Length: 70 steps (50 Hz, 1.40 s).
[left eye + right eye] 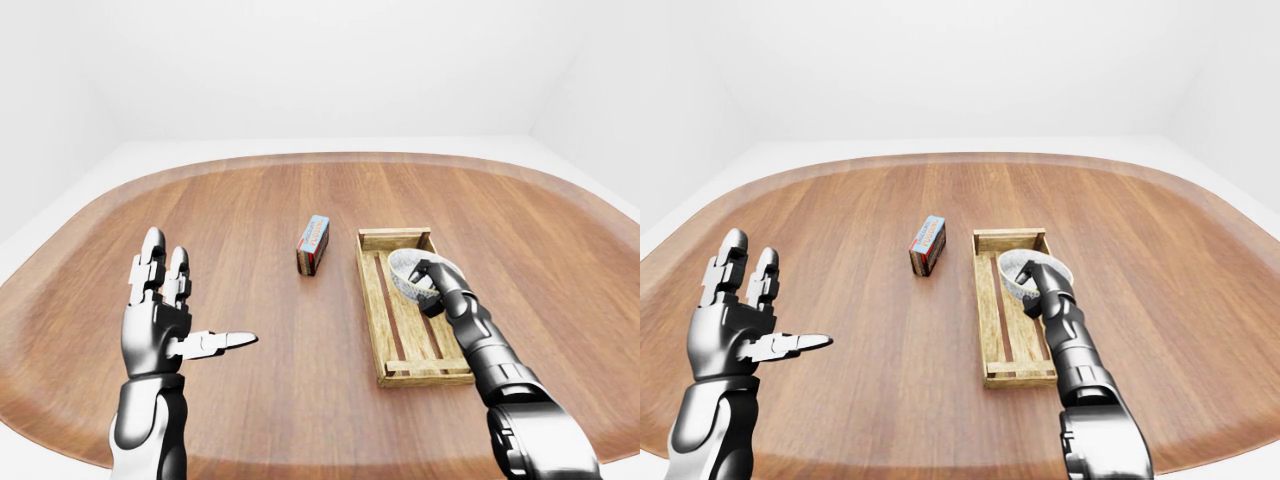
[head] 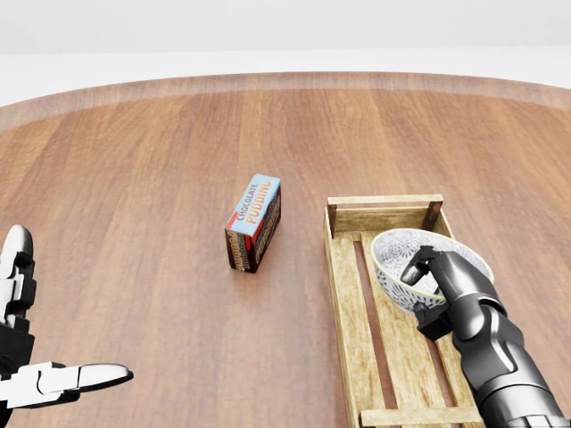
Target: Pick up the bowl on the left and put it in the tray.
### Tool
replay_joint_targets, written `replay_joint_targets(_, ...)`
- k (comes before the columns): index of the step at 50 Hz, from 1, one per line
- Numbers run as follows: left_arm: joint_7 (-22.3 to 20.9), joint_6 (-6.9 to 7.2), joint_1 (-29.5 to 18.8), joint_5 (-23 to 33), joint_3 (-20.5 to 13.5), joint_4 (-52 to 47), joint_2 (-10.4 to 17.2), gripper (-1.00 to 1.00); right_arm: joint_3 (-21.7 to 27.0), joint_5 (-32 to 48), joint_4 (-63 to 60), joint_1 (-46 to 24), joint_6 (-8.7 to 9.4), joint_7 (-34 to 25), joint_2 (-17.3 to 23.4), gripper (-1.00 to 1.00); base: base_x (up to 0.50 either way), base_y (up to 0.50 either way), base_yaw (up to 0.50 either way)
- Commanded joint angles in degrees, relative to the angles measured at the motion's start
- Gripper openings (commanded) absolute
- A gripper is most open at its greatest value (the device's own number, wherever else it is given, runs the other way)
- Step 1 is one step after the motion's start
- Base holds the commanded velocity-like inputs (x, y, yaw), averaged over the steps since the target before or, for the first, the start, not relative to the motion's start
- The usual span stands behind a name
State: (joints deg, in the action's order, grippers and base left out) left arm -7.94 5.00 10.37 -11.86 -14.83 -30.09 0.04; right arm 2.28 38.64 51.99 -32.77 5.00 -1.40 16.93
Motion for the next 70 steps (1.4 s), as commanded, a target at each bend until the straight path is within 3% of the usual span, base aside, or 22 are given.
replay_joint_targets(1, -0.11, 0.0, -0.01, -0.24, -0.27, 0.31, 0.05, 1.0, -0.71, 2.06, 5.89, -3.33, 0.0, 2.98, -0.29, -1.0, 0.0, 0.0, 0.0)
replay_joint_targets(44, -0.53, 0.0, 0.16, -0.22, -0.56, 1.39, 0.0, 1.0, -2.74, 0.87, 17.77, -8.45, 0.0, 6.93, -3.01, -1.0, 0.0, 0.0, 0.0)
replay_joint_targets(69, -0.43, 0.0, -0.22, -0.88, -1.2, 1.26, 0.29, 1.0, -2.83, 0.15, 19.89, -7.63, 0.0, 7.3, -3.61, -1.0, 0.0, 0.0, 0.0)
replay_joint_targets(70, -0.41, 0.0, -0.24, -0.87, -1.21, 1.23, 0.3, 1.0, -2.86, 0.15, 19.9, -7.56, 0.0, 7.29, -3.64, -0.87, 0.0, 0.0, 0.0)
